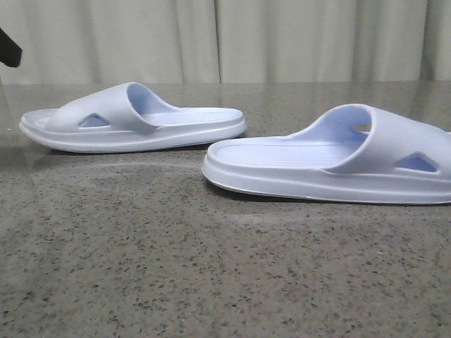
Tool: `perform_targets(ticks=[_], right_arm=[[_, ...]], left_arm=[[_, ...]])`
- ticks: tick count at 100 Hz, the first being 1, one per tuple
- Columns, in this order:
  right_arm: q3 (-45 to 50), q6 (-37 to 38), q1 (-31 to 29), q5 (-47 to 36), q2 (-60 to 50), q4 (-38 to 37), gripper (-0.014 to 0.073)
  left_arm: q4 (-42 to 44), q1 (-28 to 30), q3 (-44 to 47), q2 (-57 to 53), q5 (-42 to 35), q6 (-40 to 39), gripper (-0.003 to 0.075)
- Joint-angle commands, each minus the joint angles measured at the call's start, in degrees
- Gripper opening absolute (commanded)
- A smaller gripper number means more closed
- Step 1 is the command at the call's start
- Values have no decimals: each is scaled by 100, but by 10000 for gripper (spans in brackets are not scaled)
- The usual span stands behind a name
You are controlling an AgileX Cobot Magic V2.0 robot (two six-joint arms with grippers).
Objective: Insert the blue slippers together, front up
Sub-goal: 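Grasp each slipper's toe edge, left gripper one, right gripper other, then lift both slippers and bring them toward each other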
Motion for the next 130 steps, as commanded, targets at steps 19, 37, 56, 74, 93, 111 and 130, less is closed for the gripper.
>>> perform_targets(ticks=[19, 37, 56, 74, 93, 111, 130], right_arm=[[-149, -186, -34, -39, -85, 196, -104], [-149, -199, -34, -39, -85, 223, -104], [-149, -223, -34, -39, -85, 223, -104], [-149, -235, -34, -39, -85, 223, -104], [-149, -234, -34, -52, -85, 223, -104], [-149, -234, -34, -52, -85, 223, -104], [-149, -234, -34, -52, -85, 234, -104]], left_arm=[[-607, 318, -459, 713, 132, 289, 291], [-1063, 507, -459, 1004, 395, 806, 291], [-1426, 507, -459, 1272, 560, 1172, 291], [-1676, 507, -459, 1553, 672, 1357, 291], [-2006, 507, -459, 1811, 849, 1626, 288], [-2139, 497, -459, 1896, 1001, 1808, 254], [-2309, 497, -459, 1896, 1192, 1984, 18]])
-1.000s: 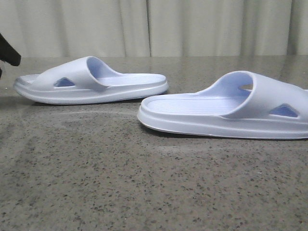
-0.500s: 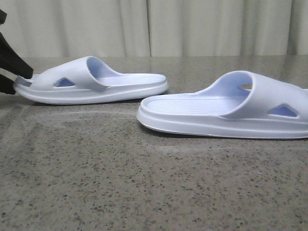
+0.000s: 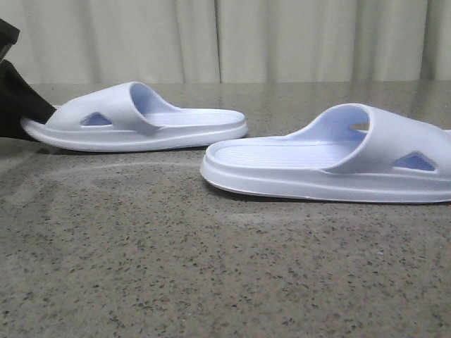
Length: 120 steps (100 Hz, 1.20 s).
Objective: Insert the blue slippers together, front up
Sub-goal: 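Lift both slippers and bring them toward each other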
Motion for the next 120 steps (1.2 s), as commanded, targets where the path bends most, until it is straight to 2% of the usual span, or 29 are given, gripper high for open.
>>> perform_targets(ticks=[1, 16, 35, 60, 78, 120], right_arm=[[-149, -115, -34, -41, -85, 188, -104], [-161, -115, -34, -149, -99, 262, -104], [-161, -115, -38, -467, -481, 489, -104], [-161, -484, -38, -563, -1251, 1380, -104], [-161, -1049, -38, -434, -1571, 2381, -104], [-161, -1519, 98, 109, -1143, 3103, -104]], left_arm=[[-405, -6, -156, -188, 342, 177, 18], [-432, 69, -156, -342, 383, 282, 15], [-356, 438, -156, -872, 383, 340, 15], [-245, 913, -156, -1471, 578, 201, 15], [-155, 931, -156, -1620, 777, 40, 15], [-523, 931, -156, -1620, 1695, -259, 15]])
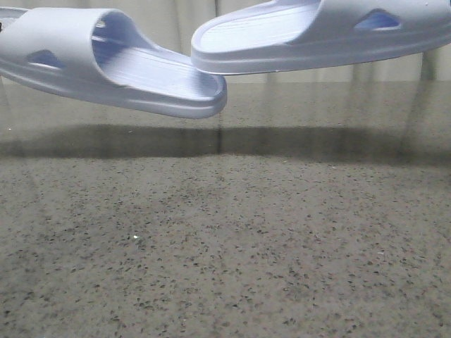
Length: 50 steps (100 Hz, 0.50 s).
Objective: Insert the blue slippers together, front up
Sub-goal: 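Lift both slippers and bring them toward each other, then slide the right gripper's slipper into the left gripper's slipper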
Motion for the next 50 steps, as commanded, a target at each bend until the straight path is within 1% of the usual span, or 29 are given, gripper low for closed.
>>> perform_targets(ticks=[1, 32, 50], right_arm=[[-161, -273, 72, 224, 139, 570, -104], [-161, -1175, 738, 264, 971, 1493, -104], [-161, -1808, 1107, 374, 1503, 2275, -104]], left_arm=[[-607, 11, -156, -206, 372, -78, 15], [-1046, 11, -132, -206, 698, -78, 15], [-1112, -15, -132, -206, 766, -91, 15]])
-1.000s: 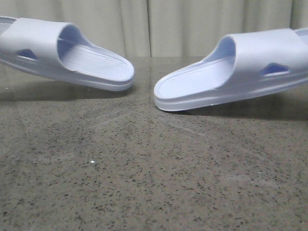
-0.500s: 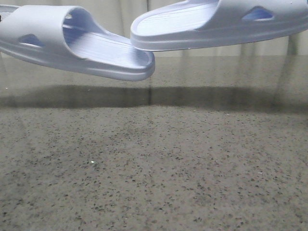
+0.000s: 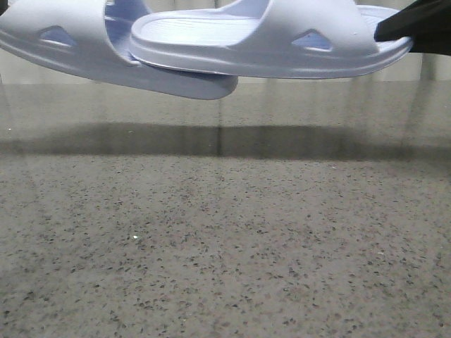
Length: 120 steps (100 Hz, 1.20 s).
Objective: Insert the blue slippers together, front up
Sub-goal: 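Slide the right gripper's slipper into the left gripper's slipper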
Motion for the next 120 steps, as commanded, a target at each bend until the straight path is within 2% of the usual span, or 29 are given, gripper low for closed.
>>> perform_targets(ticks=[1, 21, 47, 71, 95, 102, 120], right_arm=[[-161, -428, 139, 337, 135, 723, -104], [-388, -774, 365, 946, 769, 842, -104], [-987, -788, 781, 1376, 1398, 842, -104], [-1416, -788, 1302, 1259, 1741, 842, -104], [-1722, -752, 1473, 1294, 1913, 831, -102], [-1723, -752, 1428, 1395, 1913, 815, -65], [-1723, -678, 1088, 1774, 1913, 495, 125]], left_arm=[[-591, -15, -132, -206, 509, -70, 15], [-606, -242, -132, -206, 509, -70, 15], [-720, -479, -132, -206, 509, -70, 15], [-731, -591, -132, -206, 509, -70, 15], [-683, -591, -132, -206, 509, -70, 15], [-694, -576, -132, -206, 509, -70, 15], [-704, -422, -132, -206, 441, -48, 15]])
